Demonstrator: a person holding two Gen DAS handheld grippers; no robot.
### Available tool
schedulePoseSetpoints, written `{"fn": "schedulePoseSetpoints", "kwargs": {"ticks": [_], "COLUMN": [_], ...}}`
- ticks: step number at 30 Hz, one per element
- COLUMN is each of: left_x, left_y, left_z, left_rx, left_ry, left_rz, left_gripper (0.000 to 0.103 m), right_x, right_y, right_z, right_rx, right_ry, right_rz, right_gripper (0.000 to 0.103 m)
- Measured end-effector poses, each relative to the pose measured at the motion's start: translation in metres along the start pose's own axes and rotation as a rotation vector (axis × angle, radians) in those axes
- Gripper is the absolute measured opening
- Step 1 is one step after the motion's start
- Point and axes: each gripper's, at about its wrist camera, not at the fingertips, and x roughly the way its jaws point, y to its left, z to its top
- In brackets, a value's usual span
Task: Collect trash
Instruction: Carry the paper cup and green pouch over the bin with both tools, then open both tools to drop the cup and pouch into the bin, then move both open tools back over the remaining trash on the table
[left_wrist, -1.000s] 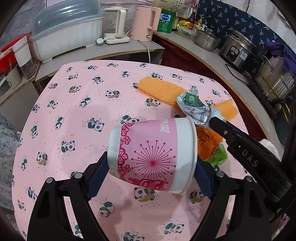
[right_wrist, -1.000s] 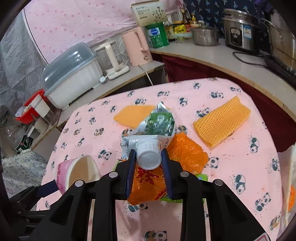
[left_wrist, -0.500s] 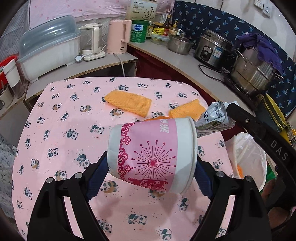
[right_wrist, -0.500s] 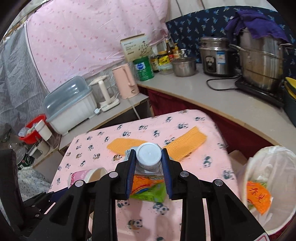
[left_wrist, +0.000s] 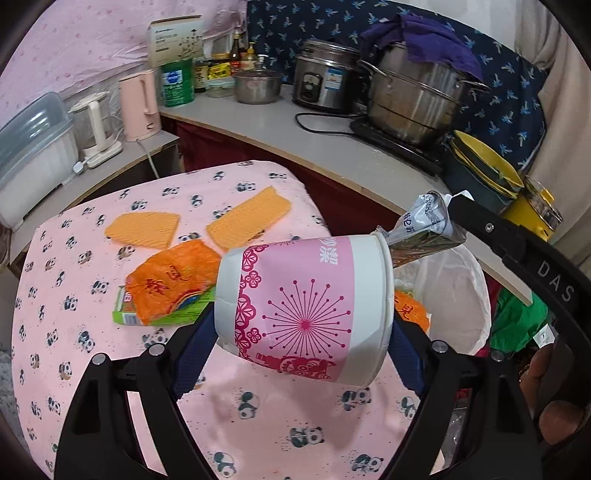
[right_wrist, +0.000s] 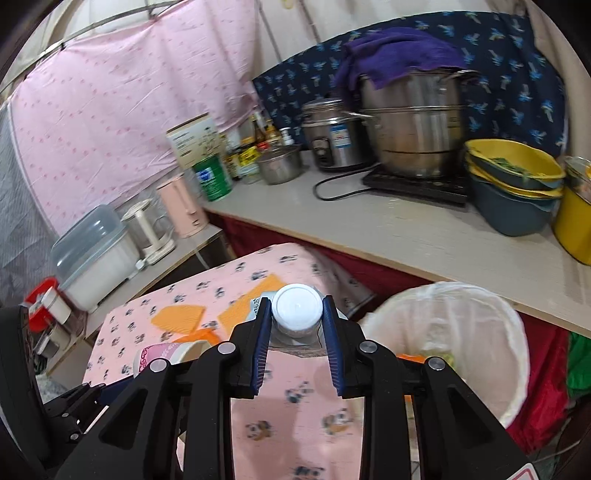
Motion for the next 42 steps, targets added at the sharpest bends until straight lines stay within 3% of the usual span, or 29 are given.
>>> {"fn": "schedulePoseSetpoints", "kwargs": {"ticks": [11, 20, 23, 26, 42], "left_x": [0.032, 0.057, 0.062, 0.064, 0.054], "left_y": [-0.100, -0.141, -0.146, -0.146, -0.114], "left_z": [0.003, -0.003, -0.003, -0.002, 0.007], "left_rx": [0.168, 0.245, 0.255, 0.243, 0.153], "left_ry": [0.040, 0.068, 0.075, 0.074, 0.051], "left_rz": [-0.107, -0.138, -0.129, -0.111, -0.089], "left_gripper": [0.080, 0.081, 0.080, 0.088, 0.089], "right_x": [-0.029, -0.031, -0.026, -0.021, -0.027], "right_y": [-0.099, -0.139, -0.145, -0.146, -0.126], "right_z": [-0.011, -0.019, -0.021, -0.021, -0.016], "right_rx": [0.138, 0.200, 0.212, 0.223, 0.216], "right_ry": [-0.028, -0.025, -0.013, -0.002, -0.030], "right_rz": [-0.124, -0.178, -0.181, -0.177, -0.157], "right_gripper": [0.027, 0.027, 0.027, 0.028, 0.039]}}
